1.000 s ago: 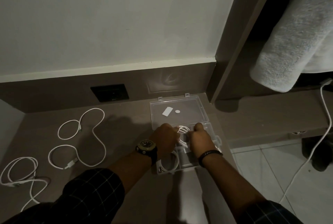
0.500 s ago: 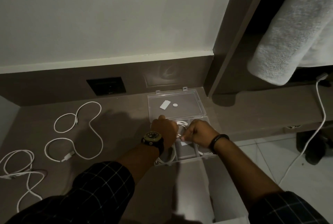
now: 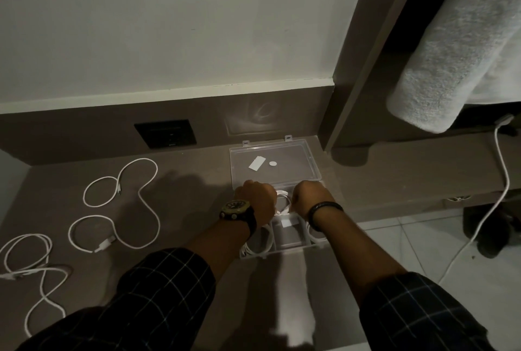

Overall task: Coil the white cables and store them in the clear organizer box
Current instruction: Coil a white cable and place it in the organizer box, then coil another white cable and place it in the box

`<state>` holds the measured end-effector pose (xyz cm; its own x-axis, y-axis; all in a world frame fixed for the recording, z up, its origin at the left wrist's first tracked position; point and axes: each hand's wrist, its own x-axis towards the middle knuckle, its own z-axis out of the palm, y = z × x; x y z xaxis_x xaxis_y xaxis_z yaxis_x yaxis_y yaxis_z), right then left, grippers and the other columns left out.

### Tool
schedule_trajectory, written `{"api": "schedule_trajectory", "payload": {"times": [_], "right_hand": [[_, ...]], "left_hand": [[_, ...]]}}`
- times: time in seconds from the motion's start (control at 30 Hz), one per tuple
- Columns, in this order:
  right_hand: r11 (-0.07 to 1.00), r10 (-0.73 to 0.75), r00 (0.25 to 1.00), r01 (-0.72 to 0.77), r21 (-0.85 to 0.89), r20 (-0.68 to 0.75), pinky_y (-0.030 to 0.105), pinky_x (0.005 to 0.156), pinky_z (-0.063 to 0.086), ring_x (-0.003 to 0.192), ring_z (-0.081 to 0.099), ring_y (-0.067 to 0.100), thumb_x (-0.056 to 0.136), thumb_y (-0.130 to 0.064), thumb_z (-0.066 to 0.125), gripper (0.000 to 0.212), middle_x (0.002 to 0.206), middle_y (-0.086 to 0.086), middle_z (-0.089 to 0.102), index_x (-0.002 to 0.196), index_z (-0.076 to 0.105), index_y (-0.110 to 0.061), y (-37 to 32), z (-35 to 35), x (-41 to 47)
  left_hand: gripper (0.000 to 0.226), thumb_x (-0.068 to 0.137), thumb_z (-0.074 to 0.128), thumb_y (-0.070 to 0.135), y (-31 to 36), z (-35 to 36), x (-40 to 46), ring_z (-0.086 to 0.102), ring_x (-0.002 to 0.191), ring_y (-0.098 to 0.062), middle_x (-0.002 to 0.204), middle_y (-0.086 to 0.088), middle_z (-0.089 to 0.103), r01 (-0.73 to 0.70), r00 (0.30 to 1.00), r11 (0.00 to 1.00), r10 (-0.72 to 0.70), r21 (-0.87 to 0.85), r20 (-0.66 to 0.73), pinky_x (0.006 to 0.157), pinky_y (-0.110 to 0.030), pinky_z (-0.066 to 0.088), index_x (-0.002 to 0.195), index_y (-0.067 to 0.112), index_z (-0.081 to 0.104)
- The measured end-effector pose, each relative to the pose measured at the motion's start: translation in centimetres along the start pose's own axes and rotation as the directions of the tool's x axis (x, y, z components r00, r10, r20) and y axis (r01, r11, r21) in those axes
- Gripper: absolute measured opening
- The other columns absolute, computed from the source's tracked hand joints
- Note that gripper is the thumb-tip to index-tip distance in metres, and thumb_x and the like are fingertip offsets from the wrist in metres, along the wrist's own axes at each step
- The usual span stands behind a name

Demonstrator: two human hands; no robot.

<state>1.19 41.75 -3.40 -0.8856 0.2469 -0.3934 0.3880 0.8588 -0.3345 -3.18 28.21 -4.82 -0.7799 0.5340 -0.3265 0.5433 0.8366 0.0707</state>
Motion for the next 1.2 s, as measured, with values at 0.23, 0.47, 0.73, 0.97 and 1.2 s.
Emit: {"api": "schedule_trajectory", "payload": {"times": [0.23,0.47,0.73,0.97,1.2], "right_hand": [[1.000,-0.010,0.998,0.008,0.030,0.061,0.030,0.077,0.048,0.084,0.064,0.027,0.084,-0.018,0.062,0.015,0.092,0.014,0.072,0.086,0.073,-0.007,0.4,0.0,0.4],[0.999,-0.019,0.999,0.017,-0.039,-0.042,0.034,0.081,0.053,0.087,0.066,0.028,0.083,-0.021,0.063,0.014,0.096,0.013,0.070,0.089,0.073,-0.012,0.0,1.0,-0.1],[0.964,-0.009,0.996,-0.016,0.265,0.093,0.023,0.058,0.041,0.062,0.059,0.016,0.084,-0.023,0.060,0.024,0.063,0.004,0.063,0.064,0.067,-0.011,0.3,-0.2,-0.3],[0.928,-0.068,0.997,0.055,0.368,0.021,0.025,0.079,0.051,0.080,0.068,0.018,0.080,-0.003,0.066,0.016,0.082,0.009,0.075,0.068,0.074,-0.010,1.1,-0.3,-1.1],[0.997,0.024,0.998,-0.027,0.071,0.053,0.032,0.081,0.050,0.085,0.065,0.026,0.084,-0.018,0.066,0.014,0.092,0.013,0.073,0.088,0.074,-0.008,-0.5,0.4,0.6]], "left_hand": [[0.043,0.073,0.072,0.021,-0.1,-1.3,-0.3,0.063,0.092,-0.040,0.100,-0.018,0.067,0.013,0.997,0.953,-0.035,-0.301,-0.067,0.078,-0.043,0.056,0.107,0.014,0.047],[0.036,0.074,0.067,0.019,0.1,-0.8,-0.4,0.064,0.086,-0.036,0.094,-0.015,0.067,0.011,0.995,0.956,-0.041,-0.293,-0.096,0.069,-0.038,0.053,0.103,0.016,0.046],[0.052,0.065,0.057,0.041,-0.8,0.1,0.0,0.065,0.093,-0.035,0.102,-0.012,0.070,0.005,1.000,0.908,0.001,-0.418,0.013,0.079,-0.045,0.057,0.110,0.015,0.054],[0.057,0.072,0.072,0.025,-1.5,0.9,0.0,0.063,0.106,-0.035,0.118,-0.013,0.067,-0.005,1.000,0.911,0.002,-0.411,-0.009,0.088,-0.047,0.054,0.124,0.014,0.052],[0.042,0.074,0.059,0.015,-1.3,0.5,-0.1,0.064,0.099,-0.039,0.108,-0.016,0.067,-0.009,1.000,0.937,0.003,-0.350,-0.019,0.082,-0.048,0.056,0.115,0.016,0.051]]}}
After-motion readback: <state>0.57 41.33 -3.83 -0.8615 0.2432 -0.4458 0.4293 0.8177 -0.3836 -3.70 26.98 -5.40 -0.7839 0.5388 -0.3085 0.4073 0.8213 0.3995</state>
